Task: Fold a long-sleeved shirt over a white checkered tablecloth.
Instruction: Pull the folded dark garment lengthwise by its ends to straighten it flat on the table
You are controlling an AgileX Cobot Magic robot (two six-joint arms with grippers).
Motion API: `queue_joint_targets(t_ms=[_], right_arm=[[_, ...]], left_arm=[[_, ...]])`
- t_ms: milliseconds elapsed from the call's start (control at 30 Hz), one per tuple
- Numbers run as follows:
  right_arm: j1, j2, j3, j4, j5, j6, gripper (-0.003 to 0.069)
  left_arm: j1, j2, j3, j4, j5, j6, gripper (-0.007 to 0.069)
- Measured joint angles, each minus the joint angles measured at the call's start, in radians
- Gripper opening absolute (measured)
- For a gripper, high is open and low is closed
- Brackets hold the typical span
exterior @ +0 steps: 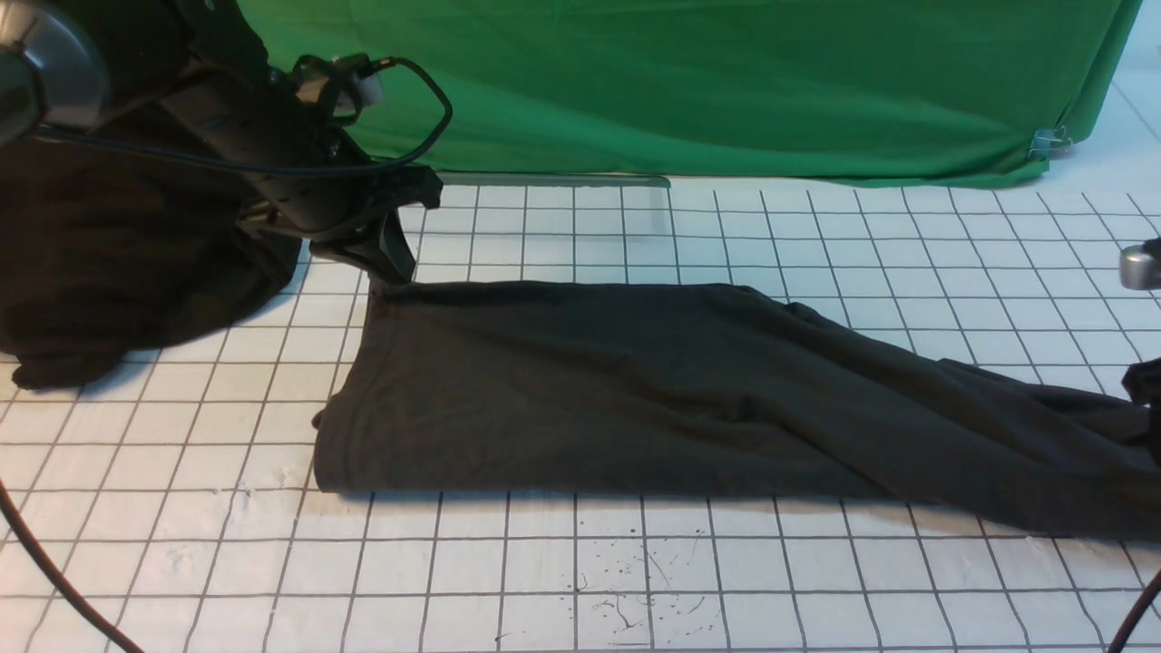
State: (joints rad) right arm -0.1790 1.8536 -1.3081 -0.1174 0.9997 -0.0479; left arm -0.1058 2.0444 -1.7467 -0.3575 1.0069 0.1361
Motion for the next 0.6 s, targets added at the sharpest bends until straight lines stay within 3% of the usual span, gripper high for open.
queue_joint_targets(t_ms=[267,367,467,600], right_arm=[[-0.029,0.109,0.026,0.008,-0.029,-0.002,0.0472],[-0.029,0.109,0.025,0.016,-0.034,-0.005,0.0408],[-0.029,0.109,0.004,0.022,-0.024,-0.017,0.0246],[-0.029,0.099,-0.004,0.023,-0.019,-0.019,0.0177]], left_arm=[[0.000,0.000,0.000,0.000,-0.023,0.000,0.0001],[0.000,0.000,0.000,0.000,-0.023,0.000,0.0001],[0.000,0.000,0.000,0.000,-0.024,0.000,0.0001],[0.000,0.000,0.000,-0.001,-0.024,0.000,0.0001]])
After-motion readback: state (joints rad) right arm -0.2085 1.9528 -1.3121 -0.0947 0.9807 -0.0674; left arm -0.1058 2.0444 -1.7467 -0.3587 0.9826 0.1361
